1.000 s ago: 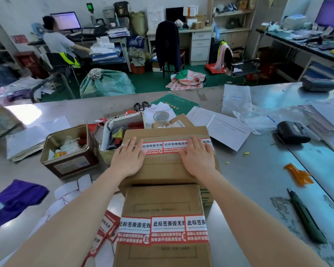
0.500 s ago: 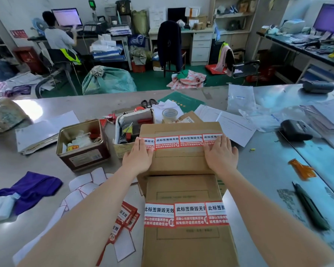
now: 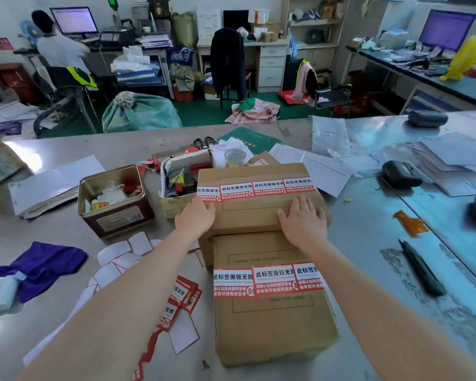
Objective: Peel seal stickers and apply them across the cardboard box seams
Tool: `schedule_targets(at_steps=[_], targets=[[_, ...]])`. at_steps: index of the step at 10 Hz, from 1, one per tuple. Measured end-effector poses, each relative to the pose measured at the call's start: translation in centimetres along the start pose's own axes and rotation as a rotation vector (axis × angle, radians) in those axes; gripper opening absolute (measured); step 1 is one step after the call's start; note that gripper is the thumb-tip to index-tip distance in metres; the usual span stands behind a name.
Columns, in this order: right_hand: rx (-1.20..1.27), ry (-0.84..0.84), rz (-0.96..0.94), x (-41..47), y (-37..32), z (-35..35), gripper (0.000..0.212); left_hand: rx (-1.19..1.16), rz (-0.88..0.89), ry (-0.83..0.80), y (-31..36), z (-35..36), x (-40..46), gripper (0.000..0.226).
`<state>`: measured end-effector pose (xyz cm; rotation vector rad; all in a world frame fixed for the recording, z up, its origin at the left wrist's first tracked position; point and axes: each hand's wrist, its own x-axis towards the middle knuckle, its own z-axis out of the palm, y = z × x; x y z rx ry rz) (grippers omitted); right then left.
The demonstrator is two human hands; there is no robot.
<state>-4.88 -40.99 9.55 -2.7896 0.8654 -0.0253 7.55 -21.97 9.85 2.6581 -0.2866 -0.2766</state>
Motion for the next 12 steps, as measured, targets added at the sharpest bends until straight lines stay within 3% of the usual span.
schedule_targets(at_steps=[1,2,3,4,5,6,7,9,10,11,12], targets=[[0.049,-0.012,-0.157,-2.0,-1.1,0.2,0.06,0.088,0.06,0.116,-0.2,0.4,-2.3,0.043],[0.135,0.033,-0.328,-4.4,-1.4,0.8,0.057,0.102,0.387,0.197,-0.1,1.4,-5.6,0.063],[0.179,0.069,-0.334,-6.5,-0.3,1.5,0.063,0.233,0.587,-0.04,0.4,2.8,-8.0,0.082],[0.161,0.062,-0.249,-8.1,1.1,2.0,0.075,0.32,0.602,-0.116,0.3,3.7,-8.8,0.094],[0.213,0.032,-0.061,-8.9,2.3,2.2,0.081,0.279,0.574,-0.153,0.1,4.2,-9.1,0.093],[0.474,-0.029,0.129,-9.0,2.7,2.0,0.075,0.189,0.547,-0.157,0.0,4.2,-9.0,0.082],[0.616,-0.092,0.139,-9.0,2.5,1.7,0.069,0.118,0.549,-0.169,0.0,4.0,-8.6,0.076],[0.845,-0.306,0.166,-8.2,3.8,1.1,0.086,0.12,0.58,-0.209,-0.5,3.9,-8.3,0.08],[0.756,-0.272,0.2,-8.3,3.4,1.0,0.086,0.13,0.57,-0.253,-0.3,3.6,-8.3,0.076],[0.585,-0.049,0.154,-8.4,1.9,0.9,0.065,0.149,0.589,-0.255,-0.1,2.5,-8.0,0.059],[0.594,0.132,0.093,-8.0,0.2,-0.5,0.037,0.085,0.588,-0.24,0.4,0.3,-7.5,0.041]])
